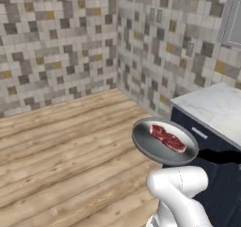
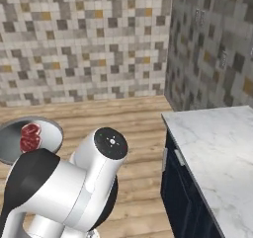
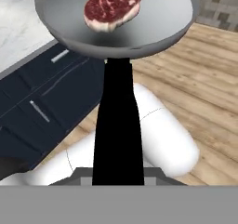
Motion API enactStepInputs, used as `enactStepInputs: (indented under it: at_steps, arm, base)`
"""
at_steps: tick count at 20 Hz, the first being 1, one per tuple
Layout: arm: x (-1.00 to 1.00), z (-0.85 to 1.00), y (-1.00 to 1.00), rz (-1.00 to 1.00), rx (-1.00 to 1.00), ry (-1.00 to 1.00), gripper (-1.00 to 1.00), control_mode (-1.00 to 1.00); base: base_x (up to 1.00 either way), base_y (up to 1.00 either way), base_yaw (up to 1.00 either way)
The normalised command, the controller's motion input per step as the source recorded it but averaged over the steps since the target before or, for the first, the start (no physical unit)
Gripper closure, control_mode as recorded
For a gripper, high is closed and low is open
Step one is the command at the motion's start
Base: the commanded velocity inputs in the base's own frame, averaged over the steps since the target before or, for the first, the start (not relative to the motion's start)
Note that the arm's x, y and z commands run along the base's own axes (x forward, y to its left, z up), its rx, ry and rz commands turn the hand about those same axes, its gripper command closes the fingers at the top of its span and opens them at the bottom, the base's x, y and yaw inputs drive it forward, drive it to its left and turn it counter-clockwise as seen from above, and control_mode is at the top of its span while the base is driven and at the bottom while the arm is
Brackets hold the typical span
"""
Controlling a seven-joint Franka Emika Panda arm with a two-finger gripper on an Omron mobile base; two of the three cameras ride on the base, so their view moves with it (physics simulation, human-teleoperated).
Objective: Pick up the pan with the steak in it and place it on the dining table. Then place the steak on the plate.
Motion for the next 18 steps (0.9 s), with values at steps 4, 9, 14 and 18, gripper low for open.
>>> enactStepInputs:
  at_steps: [4,9,14,18]
  arm:
    - [0.00,0.00,0.00,0.00,0.00,0.00,1.00,1.00]
    - [0.00,0.00,0.00,0.00,0.00,0.00,1.00,1.00]
    - [0.00,0.00,0.00,0.00,0.00,0.00,1.00,1.00]
    - [0.00,0.00,0.00,0.00,0.00,0.00,1.00,1.00]
  base:
    - [1.00,0.29,0.00]
    - [1.00,0.28,0.00]
    - [1.00,0.28,0.00]
    - [1.00,0.27,0.00]
